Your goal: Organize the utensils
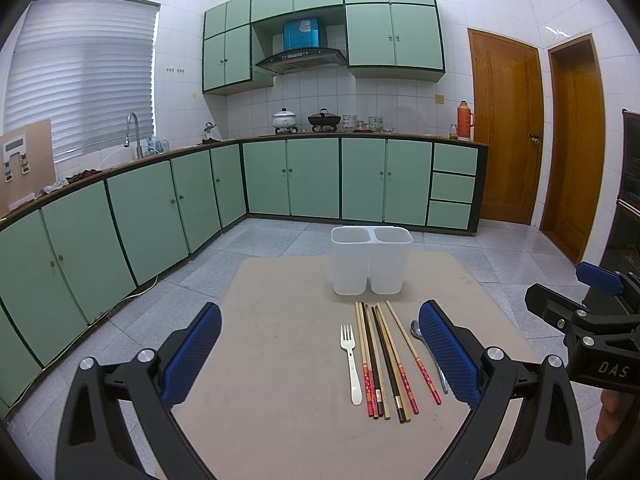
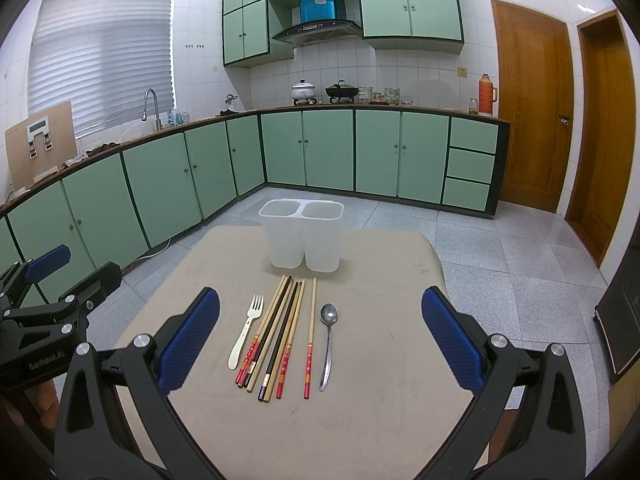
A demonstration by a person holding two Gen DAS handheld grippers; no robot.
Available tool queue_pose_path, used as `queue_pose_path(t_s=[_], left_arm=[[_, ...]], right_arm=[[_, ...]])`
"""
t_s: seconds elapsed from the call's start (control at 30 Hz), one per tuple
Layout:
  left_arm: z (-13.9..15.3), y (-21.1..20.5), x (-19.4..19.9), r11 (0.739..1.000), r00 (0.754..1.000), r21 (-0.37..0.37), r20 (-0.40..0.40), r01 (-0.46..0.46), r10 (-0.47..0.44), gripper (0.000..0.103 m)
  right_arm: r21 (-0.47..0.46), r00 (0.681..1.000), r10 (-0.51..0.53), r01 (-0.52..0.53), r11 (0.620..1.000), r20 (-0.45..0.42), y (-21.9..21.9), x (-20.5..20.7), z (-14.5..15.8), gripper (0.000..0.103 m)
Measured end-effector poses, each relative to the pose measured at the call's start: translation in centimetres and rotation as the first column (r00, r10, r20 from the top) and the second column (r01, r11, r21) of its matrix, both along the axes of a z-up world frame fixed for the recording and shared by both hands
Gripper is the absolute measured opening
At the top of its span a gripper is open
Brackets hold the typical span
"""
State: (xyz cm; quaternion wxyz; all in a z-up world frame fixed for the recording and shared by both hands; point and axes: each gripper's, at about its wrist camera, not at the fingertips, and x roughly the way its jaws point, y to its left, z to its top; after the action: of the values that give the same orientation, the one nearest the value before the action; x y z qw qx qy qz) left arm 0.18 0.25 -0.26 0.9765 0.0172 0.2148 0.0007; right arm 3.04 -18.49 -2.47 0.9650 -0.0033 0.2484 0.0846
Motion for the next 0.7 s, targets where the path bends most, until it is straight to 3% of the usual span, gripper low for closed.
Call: queue_pose_path(t_s=[0.7], left_arm=[[0.06,0.06,-0.06,1.000,1.000,0.002,0.001,0.001,-0.001,0.097]], right_arm=[[0.001,1.000,-0.001,0.001,1.000,0.001,0.02,0.02,0.01,0.098]])
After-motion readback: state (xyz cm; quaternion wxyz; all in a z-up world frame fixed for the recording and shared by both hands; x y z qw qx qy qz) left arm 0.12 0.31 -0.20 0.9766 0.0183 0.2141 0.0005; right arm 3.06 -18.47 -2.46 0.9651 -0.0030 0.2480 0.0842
